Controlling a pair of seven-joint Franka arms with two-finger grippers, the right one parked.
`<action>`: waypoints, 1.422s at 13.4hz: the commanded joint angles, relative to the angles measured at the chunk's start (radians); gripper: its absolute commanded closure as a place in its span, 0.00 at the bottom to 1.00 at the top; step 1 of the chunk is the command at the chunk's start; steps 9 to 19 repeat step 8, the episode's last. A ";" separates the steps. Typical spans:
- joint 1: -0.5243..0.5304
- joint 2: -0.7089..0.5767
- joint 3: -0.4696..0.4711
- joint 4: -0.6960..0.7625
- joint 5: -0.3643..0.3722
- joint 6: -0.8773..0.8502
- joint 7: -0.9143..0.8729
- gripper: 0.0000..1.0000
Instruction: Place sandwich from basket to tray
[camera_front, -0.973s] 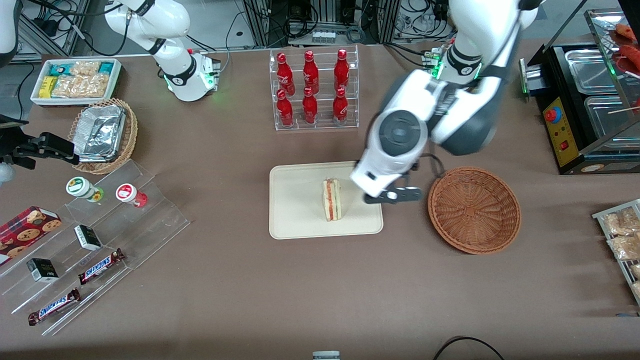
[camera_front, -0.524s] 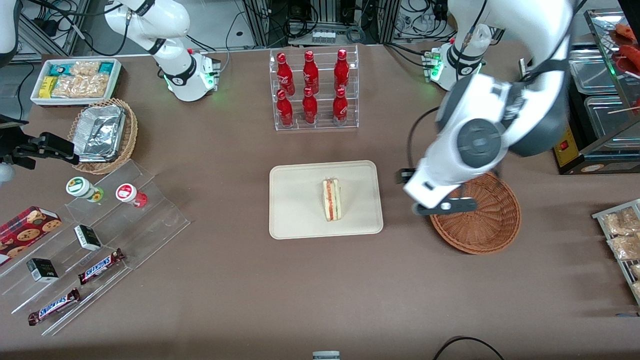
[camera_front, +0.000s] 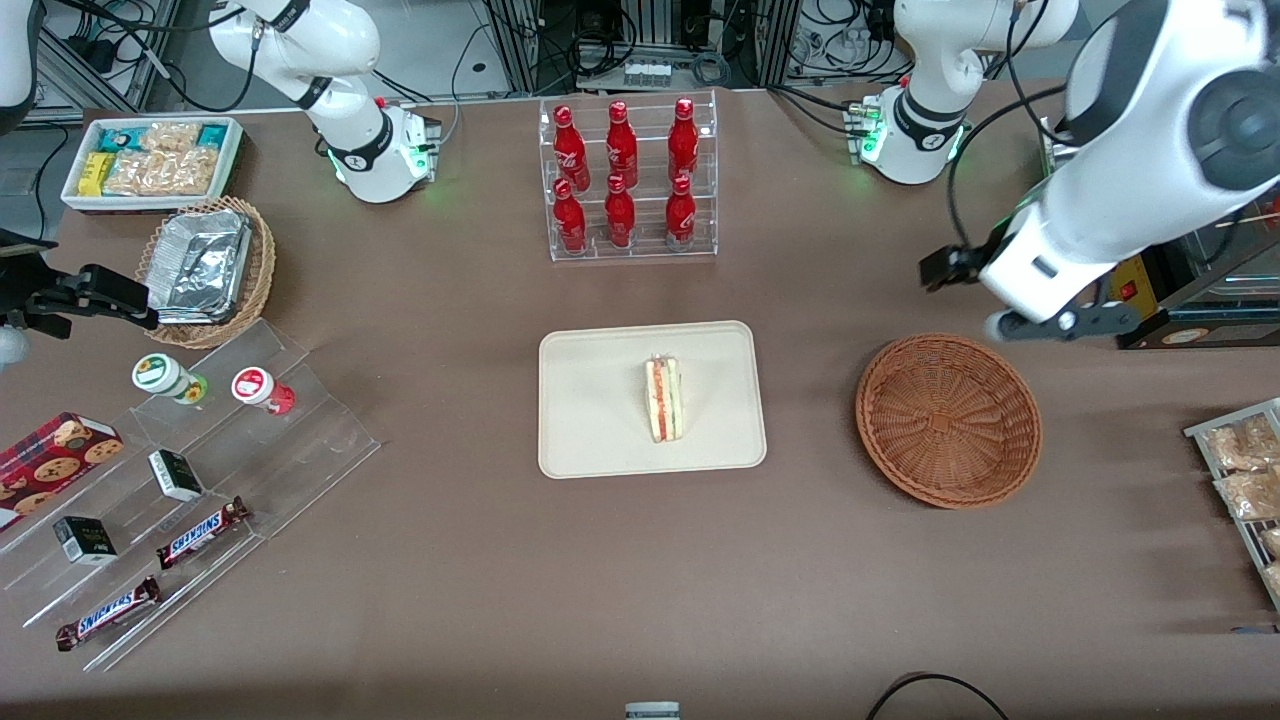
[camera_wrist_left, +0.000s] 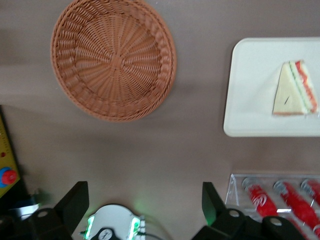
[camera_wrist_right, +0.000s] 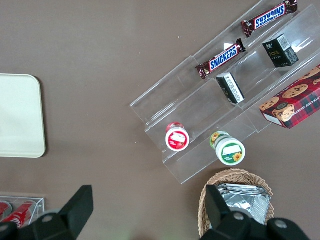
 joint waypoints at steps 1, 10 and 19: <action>0.067 -0.012 -0.020 0.061 0.006 -0.110 0.069 0.00; 0.083 -0.018 0.017 0.133 0.014 -0.231 0.063 0.00; 0.083 -0.018 0.017 0.133 0.014 -0.231 0.063 0.00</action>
